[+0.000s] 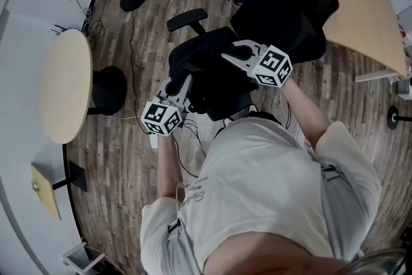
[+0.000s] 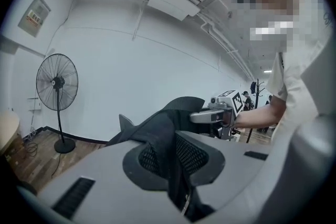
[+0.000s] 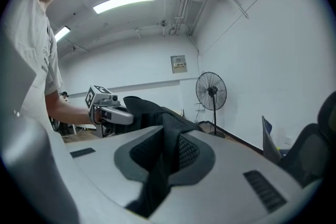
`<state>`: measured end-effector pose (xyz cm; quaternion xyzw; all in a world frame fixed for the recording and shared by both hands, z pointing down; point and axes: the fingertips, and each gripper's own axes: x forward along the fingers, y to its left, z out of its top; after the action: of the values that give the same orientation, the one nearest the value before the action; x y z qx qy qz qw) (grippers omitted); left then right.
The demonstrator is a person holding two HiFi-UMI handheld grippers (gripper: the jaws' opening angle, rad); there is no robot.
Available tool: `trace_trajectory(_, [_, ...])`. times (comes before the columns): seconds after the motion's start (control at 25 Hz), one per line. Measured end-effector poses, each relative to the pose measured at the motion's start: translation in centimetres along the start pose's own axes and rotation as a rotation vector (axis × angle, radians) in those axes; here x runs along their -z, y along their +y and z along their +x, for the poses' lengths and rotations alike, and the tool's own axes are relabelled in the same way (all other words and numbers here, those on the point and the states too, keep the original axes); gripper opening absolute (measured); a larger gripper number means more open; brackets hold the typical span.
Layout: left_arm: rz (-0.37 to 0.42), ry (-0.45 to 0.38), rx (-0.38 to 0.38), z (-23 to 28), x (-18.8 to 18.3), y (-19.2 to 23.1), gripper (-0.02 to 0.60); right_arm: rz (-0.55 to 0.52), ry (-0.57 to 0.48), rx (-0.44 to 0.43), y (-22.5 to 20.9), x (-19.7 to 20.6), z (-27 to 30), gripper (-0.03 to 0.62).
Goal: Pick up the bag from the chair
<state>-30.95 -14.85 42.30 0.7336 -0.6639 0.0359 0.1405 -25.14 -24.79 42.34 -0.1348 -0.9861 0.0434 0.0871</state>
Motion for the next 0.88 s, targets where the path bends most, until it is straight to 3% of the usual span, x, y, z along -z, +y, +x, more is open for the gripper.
trace_trajectory(0.36, [0.036,-0.048,-0.007,0.4,-3.0,0.2,0.049,-0.064,-0.025,-0.015,-0.7,-3.0,-0.2,0.029])
trace_trajectory(0.88, [0.086,-0.062,-0.032,0.9,-5.3,1.7,0.049,-0.072,-0.068,-0.03,-2.1,-5.1,0.9,0.029])
